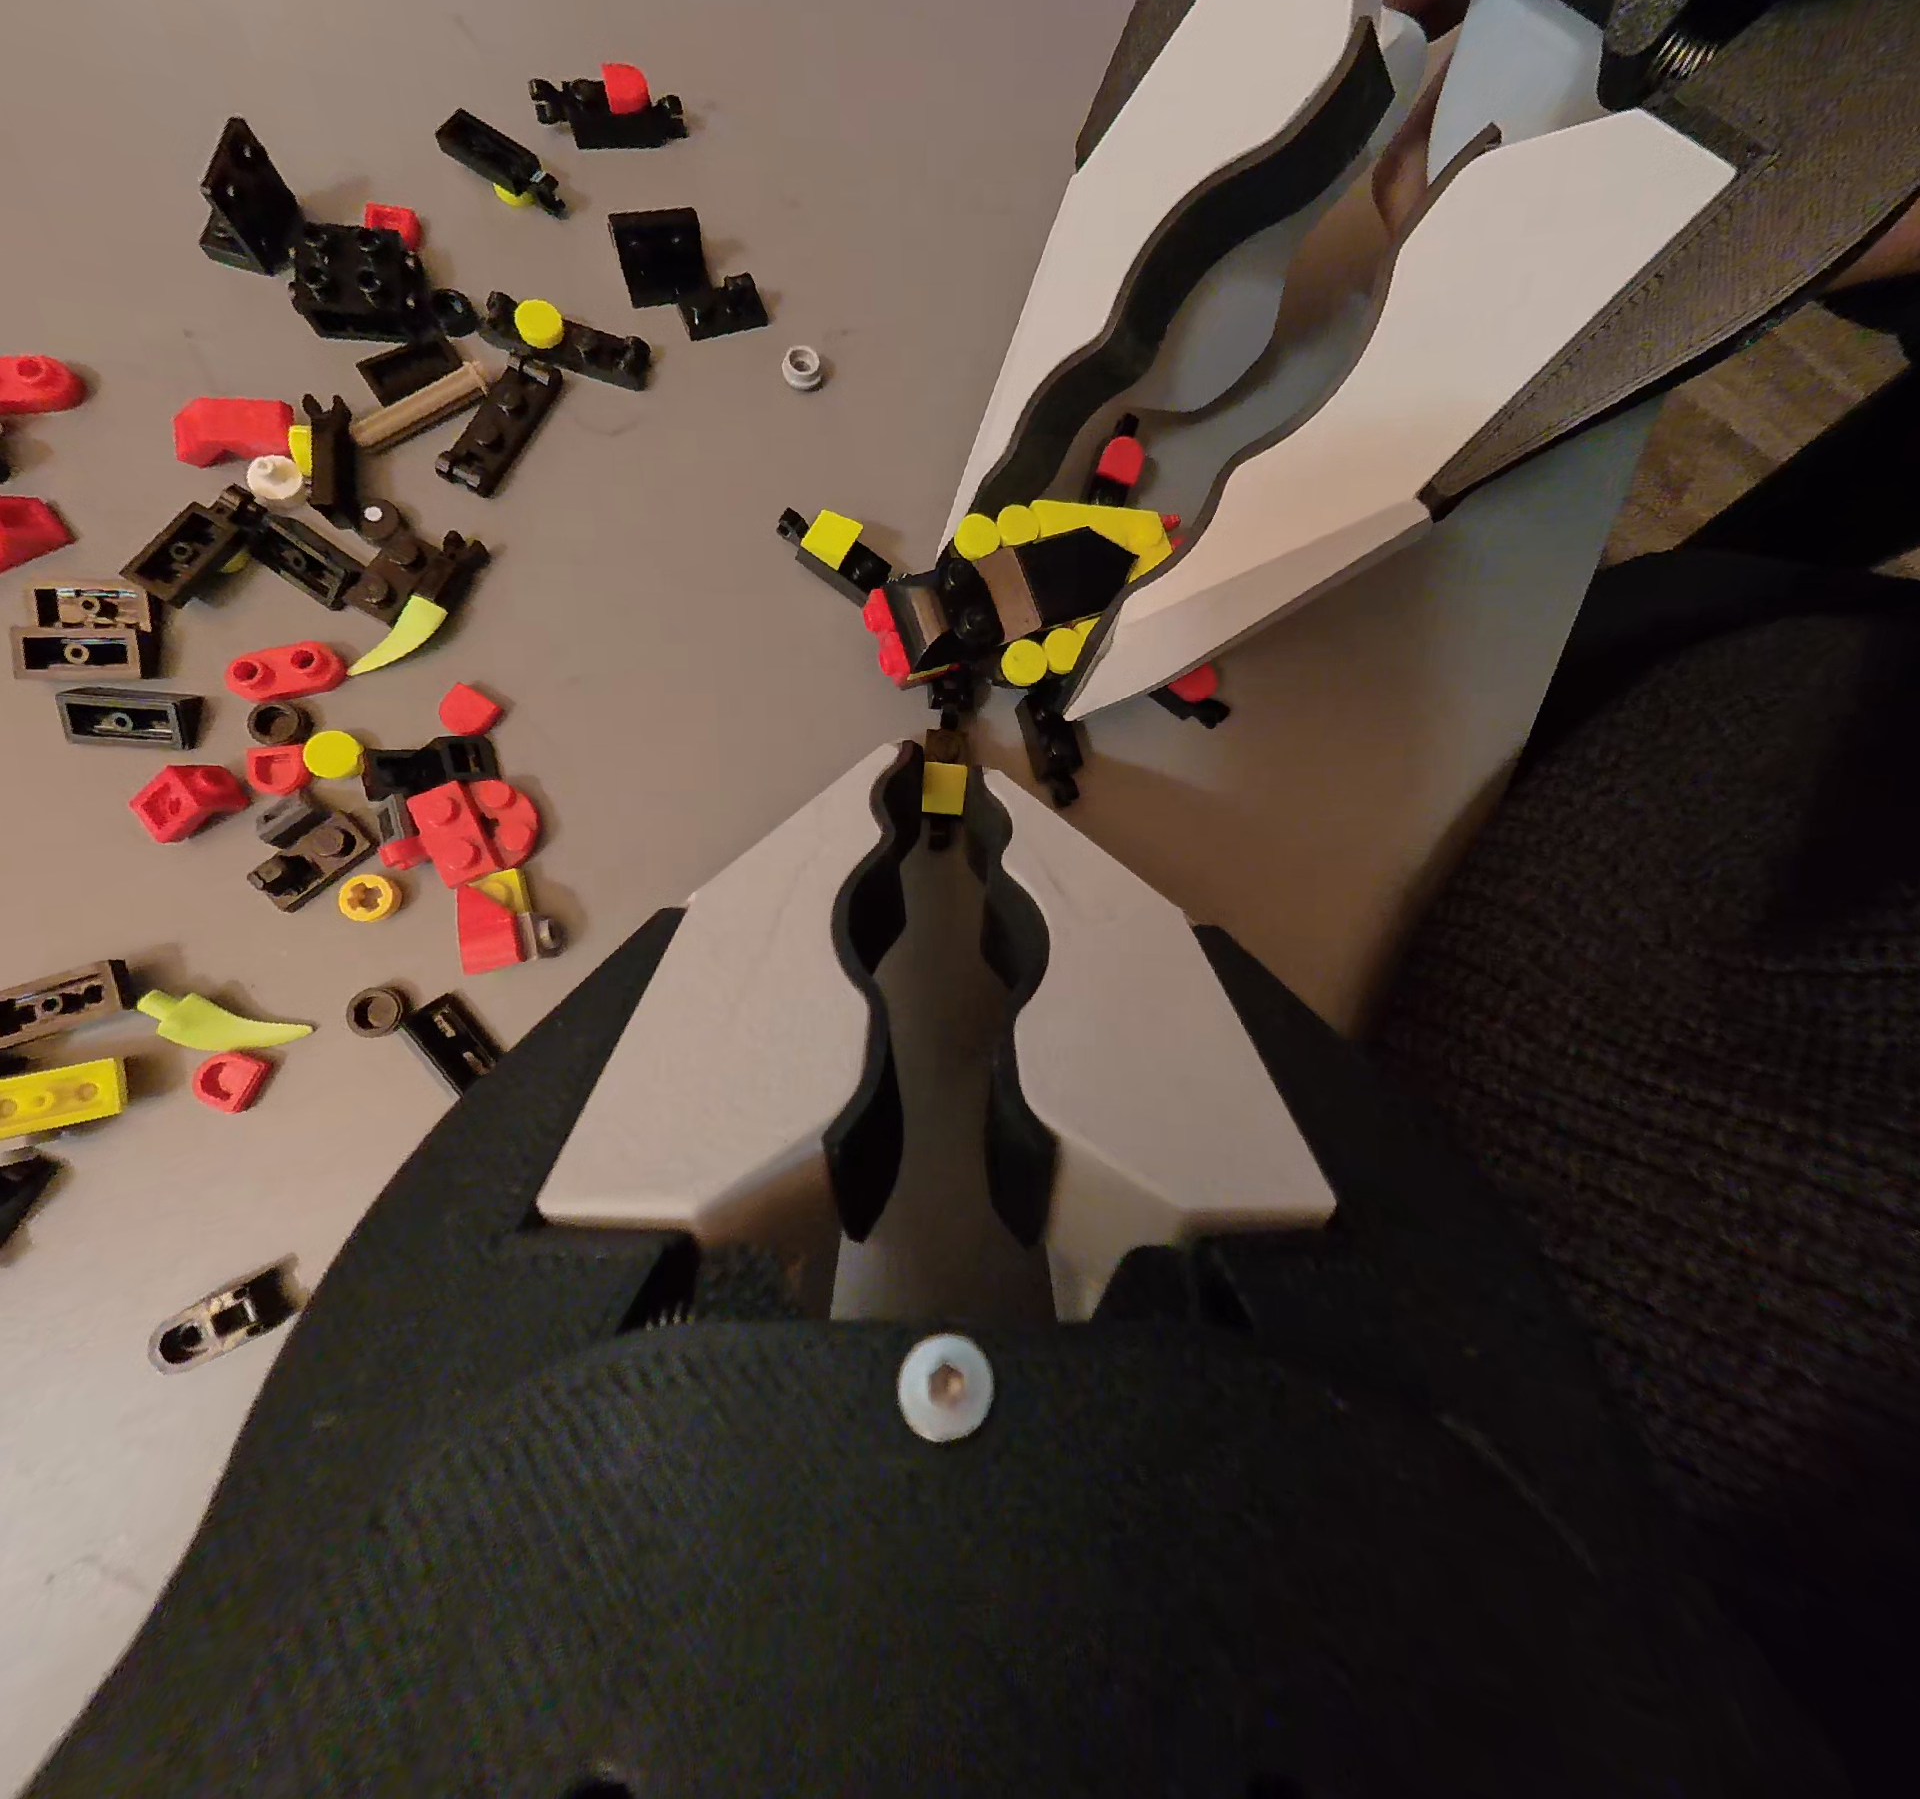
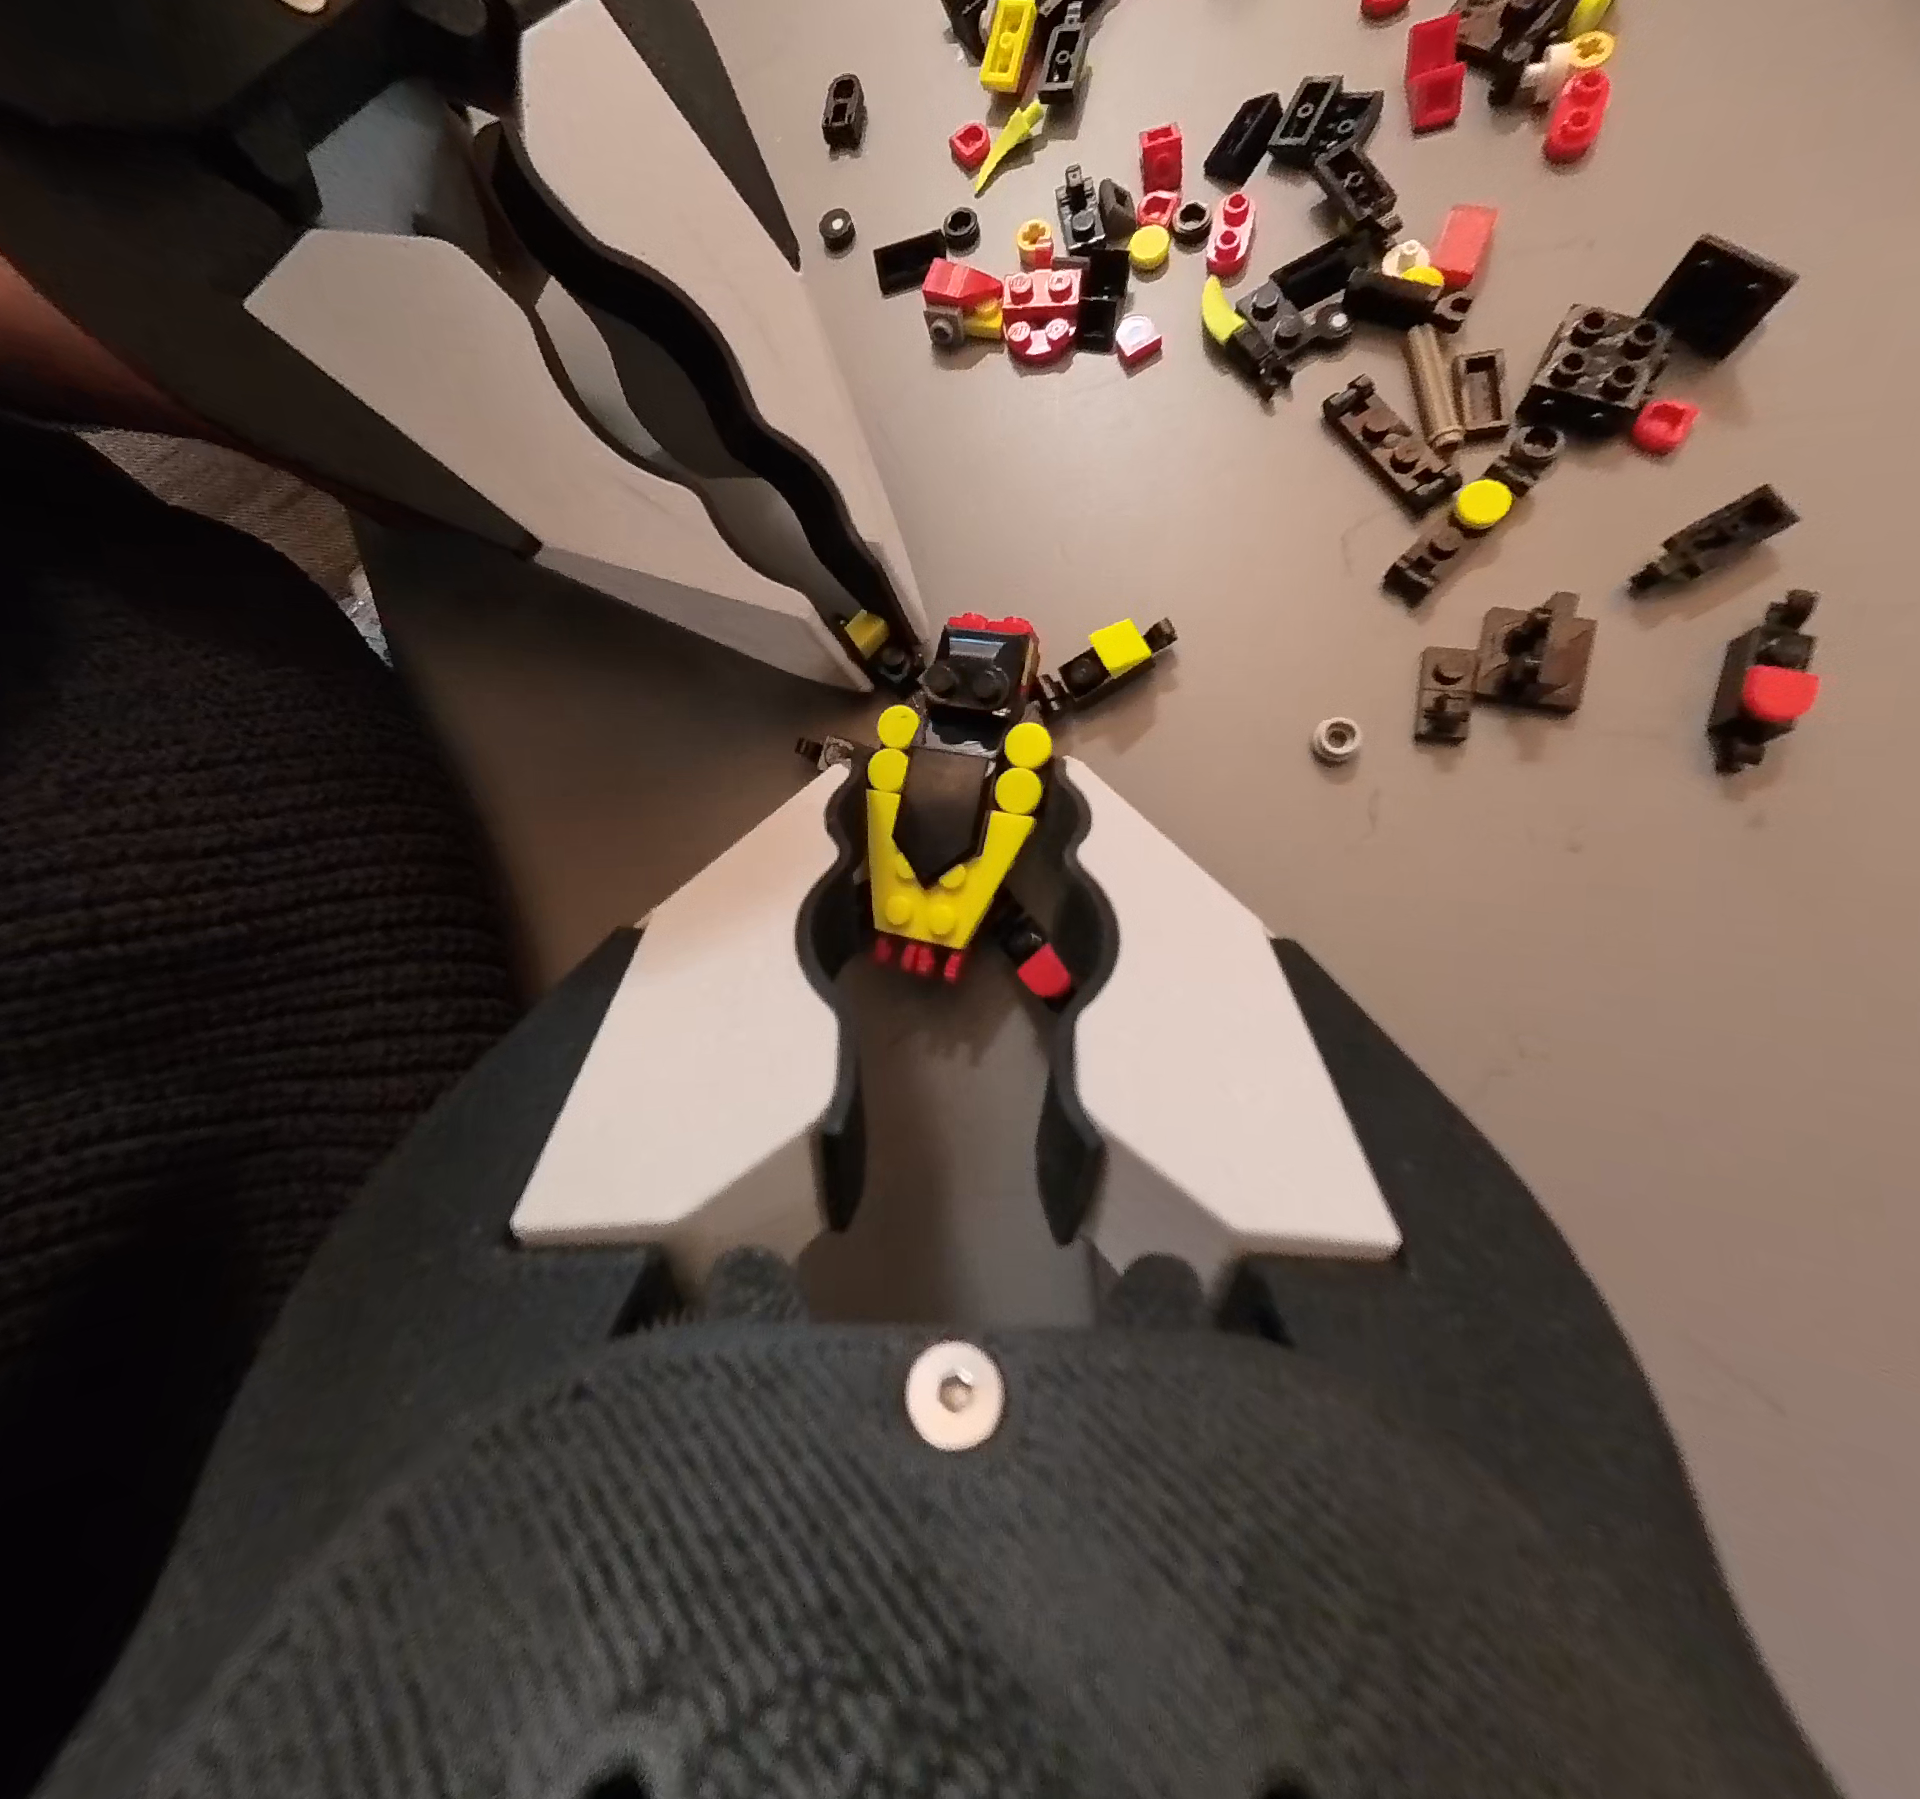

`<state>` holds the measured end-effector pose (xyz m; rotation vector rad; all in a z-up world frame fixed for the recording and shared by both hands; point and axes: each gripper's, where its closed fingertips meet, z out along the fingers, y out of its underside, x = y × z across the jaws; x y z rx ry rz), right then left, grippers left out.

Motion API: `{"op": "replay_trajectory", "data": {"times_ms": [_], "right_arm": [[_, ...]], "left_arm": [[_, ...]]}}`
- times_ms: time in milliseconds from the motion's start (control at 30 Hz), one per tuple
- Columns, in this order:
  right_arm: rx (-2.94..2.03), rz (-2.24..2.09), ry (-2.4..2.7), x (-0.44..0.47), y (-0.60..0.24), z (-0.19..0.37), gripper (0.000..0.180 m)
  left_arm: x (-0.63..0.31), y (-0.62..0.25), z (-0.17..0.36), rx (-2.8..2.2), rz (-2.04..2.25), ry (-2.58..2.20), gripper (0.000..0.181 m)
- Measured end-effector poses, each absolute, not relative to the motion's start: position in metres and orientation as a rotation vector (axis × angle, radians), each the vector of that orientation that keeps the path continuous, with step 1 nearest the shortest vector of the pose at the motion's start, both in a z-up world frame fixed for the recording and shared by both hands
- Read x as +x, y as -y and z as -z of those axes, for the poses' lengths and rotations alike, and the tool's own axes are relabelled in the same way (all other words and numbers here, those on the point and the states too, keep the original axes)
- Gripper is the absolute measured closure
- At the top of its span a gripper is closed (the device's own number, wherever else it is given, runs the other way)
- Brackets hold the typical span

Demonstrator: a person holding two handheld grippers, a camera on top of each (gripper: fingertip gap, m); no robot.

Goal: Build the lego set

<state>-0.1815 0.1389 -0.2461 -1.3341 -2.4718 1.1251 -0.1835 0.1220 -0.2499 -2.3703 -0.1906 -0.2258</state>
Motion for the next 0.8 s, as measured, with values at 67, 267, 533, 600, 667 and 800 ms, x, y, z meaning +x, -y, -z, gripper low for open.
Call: {"op": "replay_trajectory", "data": {"times_ms": [67, 267, 533, 600, 667, 800], "right_arm": [[-1.334, -1.124, 2.474, -0.1815, -0.1389, 0.2462, 0.146], [-1.339, -1.123, 2.48, -0.1814, -0.139, 0.2462, 0.147], [-1.346, -1.138, 2.482, -0.1815, -0.1392, 0.246, 0.146], [-1.351, -1.141, 2.48, -0.1817, -0.1392, 0.246, 0.146], [-1.352, -1.141, 2.479, -0.1816, -0.1392, 0.2459, 0.147], [-1.36, -1.155, 2.485, -0.1806, -0.1372, 0.2457, 0.147]], "left_arm": [[-0.1835, -0.1221, 0.2499, -2.371, 0.228, 0.189, 0.176], [-0.1836, -0.1224, 0.2498, -2.378, 0.211, 0.179, 0.177], [-0.1836, -0.1228, 0.2498, -2.382, 0.205, 0.187, 0.176], [-0.1836, -0.123, 0.2498, -2.384, 0.202, 0.2, 0.176], [-0.1837, -0.123, 0.25, -2.39, 0.188, 0.214, 0.176], [-0.1837, -0.1239, 0.25, -2.391, 0.172, 0.22, 0.176]]}}
